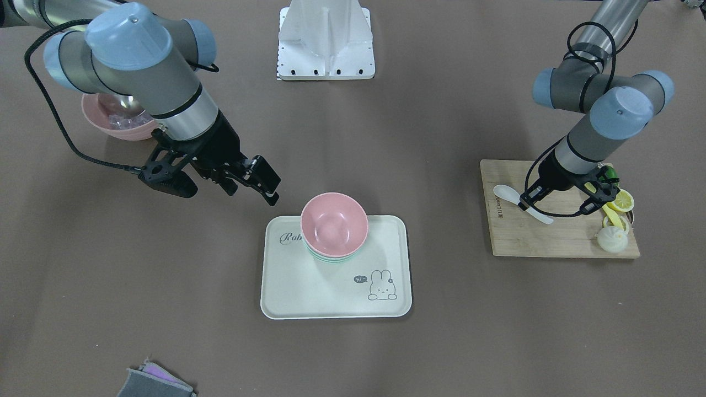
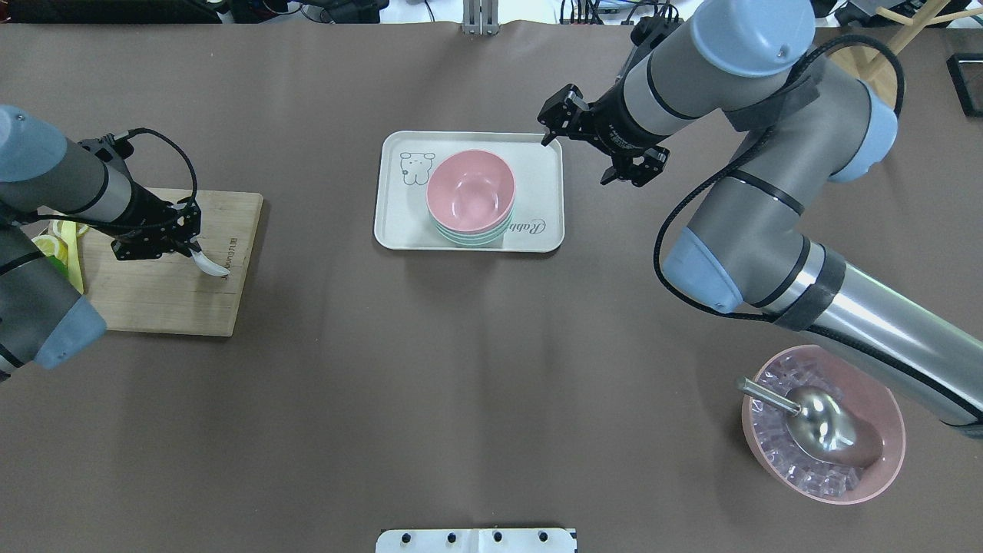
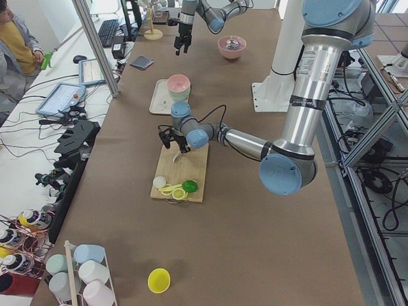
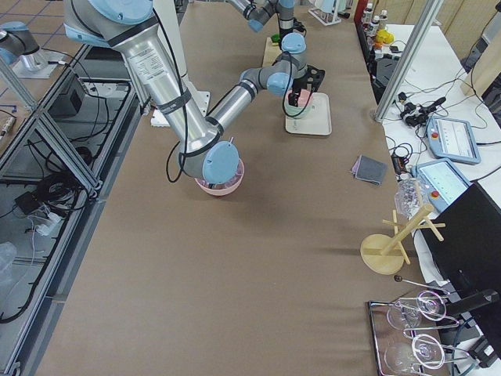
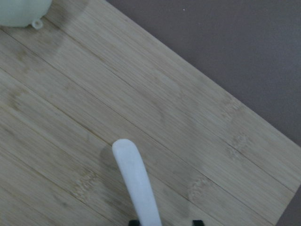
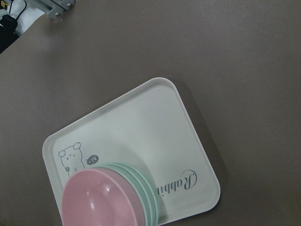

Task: Stack pink bowl on green and place spoon
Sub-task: 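Release the pink bowl and raise right gripper while left grasps white spoon, then carry the white spoon with the left gripper into the pink bowl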

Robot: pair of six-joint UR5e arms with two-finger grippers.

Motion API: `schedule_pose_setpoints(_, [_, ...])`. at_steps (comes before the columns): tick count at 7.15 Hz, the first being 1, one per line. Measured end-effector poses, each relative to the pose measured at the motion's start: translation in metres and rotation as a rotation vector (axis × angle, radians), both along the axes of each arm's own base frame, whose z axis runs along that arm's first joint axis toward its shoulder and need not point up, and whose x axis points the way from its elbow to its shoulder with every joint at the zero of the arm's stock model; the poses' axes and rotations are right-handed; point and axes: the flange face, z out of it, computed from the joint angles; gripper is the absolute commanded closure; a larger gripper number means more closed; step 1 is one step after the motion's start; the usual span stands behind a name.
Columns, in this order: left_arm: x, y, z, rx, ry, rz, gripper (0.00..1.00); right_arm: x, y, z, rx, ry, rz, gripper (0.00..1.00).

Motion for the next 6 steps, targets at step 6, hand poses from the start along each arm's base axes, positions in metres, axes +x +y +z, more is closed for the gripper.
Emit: schedule_pose_setpoints(6, [0.042,-0.021,-0.136,-0.088,0.148,-0.029,1.00,0.156,-0.023,0.100,0.040,0.032,-0.070,0.00])
